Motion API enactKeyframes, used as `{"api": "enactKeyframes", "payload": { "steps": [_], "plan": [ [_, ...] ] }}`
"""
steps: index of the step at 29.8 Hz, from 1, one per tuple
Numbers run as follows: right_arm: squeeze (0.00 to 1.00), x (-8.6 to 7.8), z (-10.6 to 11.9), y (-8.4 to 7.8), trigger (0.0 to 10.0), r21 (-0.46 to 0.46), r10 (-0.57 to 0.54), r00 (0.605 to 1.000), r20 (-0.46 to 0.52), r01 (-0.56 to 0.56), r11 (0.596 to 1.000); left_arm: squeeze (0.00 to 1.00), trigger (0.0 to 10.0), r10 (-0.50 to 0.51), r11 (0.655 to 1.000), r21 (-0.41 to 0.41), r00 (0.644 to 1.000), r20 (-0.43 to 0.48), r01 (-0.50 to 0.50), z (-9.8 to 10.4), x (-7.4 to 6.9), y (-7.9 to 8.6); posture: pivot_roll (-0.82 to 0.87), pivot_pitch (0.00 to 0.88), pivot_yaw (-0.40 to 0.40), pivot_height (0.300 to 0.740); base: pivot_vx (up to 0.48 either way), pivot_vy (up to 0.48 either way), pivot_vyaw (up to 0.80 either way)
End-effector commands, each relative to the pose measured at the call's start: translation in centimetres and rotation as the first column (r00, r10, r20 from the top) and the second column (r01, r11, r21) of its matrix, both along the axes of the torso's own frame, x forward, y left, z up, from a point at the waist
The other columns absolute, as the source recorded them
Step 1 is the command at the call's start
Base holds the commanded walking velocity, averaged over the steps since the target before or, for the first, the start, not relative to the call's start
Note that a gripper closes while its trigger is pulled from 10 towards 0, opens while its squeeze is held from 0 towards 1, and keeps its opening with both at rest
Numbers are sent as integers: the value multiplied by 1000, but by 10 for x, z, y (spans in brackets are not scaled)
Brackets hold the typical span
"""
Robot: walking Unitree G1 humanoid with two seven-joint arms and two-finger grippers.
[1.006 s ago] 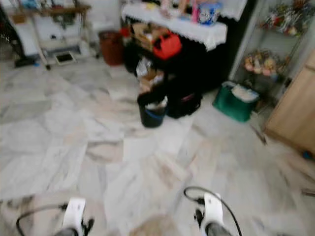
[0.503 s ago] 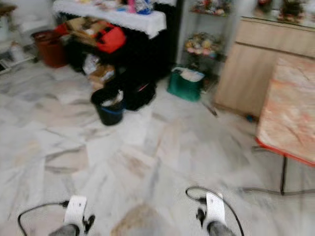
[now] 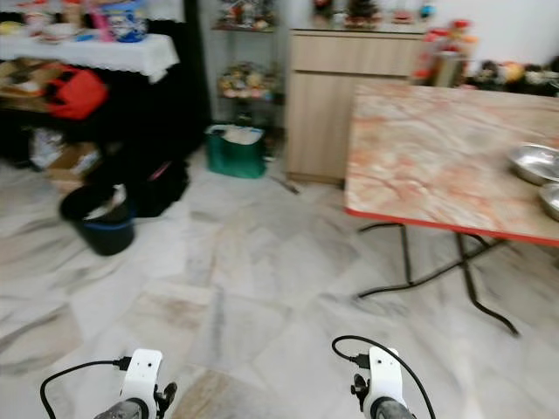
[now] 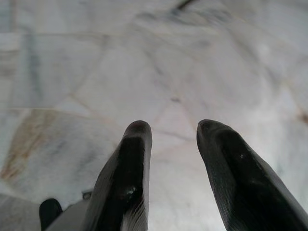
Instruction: Setting the table
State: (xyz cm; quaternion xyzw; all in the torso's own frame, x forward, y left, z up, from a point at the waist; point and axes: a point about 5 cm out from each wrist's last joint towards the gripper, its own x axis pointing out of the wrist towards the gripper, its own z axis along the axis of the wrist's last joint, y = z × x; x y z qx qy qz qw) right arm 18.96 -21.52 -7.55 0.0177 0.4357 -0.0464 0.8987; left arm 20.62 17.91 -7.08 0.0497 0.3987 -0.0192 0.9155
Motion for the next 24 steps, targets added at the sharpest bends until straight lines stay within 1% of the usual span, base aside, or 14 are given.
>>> {"api": "enactKeyframes", "payload": {
  "steps": [1, 4, 6, 16, 20, 24],
  "plan": [
    [0, 6, 3, 2, 10000, 5, 5, 1000, 28, -5, 1000, 0, 10000, -14, 1000, 20, 1000, -13, 15, -1, -1, 2, 23, 0, 4, 740, 0, 0, 0],
    [0, 7, 3, 3, 10000, 9, -2, 999, 32, 2, 1000, 0, 10000, -21, 999, 29, 1000, -17, 22, -1, -1, 2, 23, 0, 4, 740, 0, 0, 0],
    [0, 8, 4, 4, 10000, 10, 0, 999, 35, 0, 1000, 0, 10000, -34, 998, 44, 999, -18, 35, -1, 0, 2, 25, 0, 4, 740, 0, -268, 0],
    [0, 7, 3, 3, 10000, 7, -9, 1000, 22, 9, 1000, 0, 10000, -23, 999, 42, 1000, -20, 24, -1, -2, 2, 26, 0, 2, 740, 0, -282, 0],
    [0, 7, 3, 2, 10000, 8, -11, 1000, 19, 11, 1000, 0, 10000, -21, 999, 39, 1000, -20, 22, -1, -2, 2, 25, 0, 1, 740, 0, -273, -706],
    [0, 8, 4, 2, 10000, 4, -3, 999, 32, 3, 1000, 0, 10000, -23, 999, 37, 1000, -20, 23, -2, -2, 2, 24, 0, 1, 740, 0, -275, 0]
  ]
}}
